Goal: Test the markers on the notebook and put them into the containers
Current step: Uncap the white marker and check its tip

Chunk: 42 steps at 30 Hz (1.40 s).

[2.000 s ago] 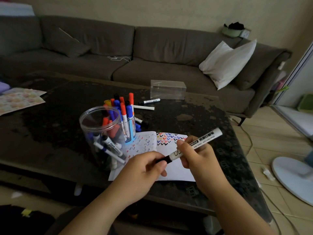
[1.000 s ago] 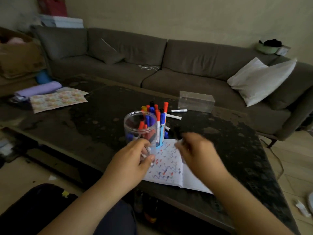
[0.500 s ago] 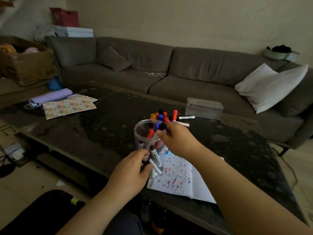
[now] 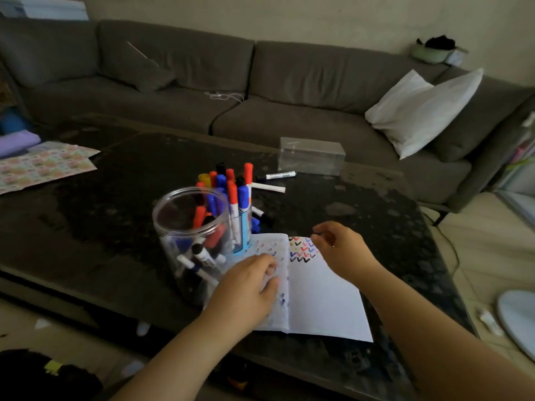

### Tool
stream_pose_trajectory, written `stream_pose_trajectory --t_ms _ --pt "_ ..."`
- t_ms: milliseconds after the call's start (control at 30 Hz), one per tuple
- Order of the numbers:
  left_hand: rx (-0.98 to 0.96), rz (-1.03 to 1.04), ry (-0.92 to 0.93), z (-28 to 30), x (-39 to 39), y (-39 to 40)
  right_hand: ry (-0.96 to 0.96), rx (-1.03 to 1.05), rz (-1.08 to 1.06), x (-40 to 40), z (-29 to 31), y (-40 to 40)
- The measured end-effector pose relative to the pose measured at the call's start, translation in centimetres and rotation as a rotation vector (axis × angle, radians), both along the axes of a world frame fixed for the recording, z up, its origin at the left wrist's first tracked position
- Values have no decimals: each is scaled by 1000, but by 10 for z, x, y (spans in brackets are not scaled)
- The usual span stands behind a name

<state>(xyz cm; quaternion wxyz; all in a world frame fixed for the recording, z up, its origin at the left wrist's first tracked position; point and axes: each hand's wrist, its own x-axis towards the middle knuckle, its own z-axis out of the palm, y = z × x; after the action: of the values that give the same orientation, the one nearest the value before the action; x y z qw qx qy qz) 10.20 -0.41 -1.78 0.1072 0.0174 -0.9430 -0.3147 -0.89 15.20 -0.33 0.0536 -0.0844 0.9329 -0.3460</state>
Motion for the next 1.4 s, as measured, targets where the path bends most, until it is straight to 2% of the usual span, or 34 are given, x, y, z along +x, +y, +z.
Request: stream_pose_trajectory --t_ms 233,400,533,633,800,967,1133,1233,1367,1400 --pt "10 33 17 -22 -75 21 -37 107 16 -78 -33 2" --pt "87 61 64 -34 -111 18 105 271 123 -148 -46 -26" --pt "169 108 127 -36 -129 10 218 333 215 -198 -56 -64" --pt "252 148 126 -36 -136 13 202 369 249 -229 -67 -91" --pt "257 141 79 -42 -137 23 224 481 254 -245 -86 -111" --pt "243 146 68 -43 -135 21 251 277 198 -228 -82 -90" --pt "262 135 90 -36 -128 22 207 -235 45 -167 -45 -34" --pt "320 118 96 -26 -118 26 165 -441 -9 -120 -20 -3" --pt "311 85 170 -14 -96 31 -118 -807 3 -54 -3 26" --pt "324 65 150 -9 -90 33 -182 -827 12 -35 -2 30"
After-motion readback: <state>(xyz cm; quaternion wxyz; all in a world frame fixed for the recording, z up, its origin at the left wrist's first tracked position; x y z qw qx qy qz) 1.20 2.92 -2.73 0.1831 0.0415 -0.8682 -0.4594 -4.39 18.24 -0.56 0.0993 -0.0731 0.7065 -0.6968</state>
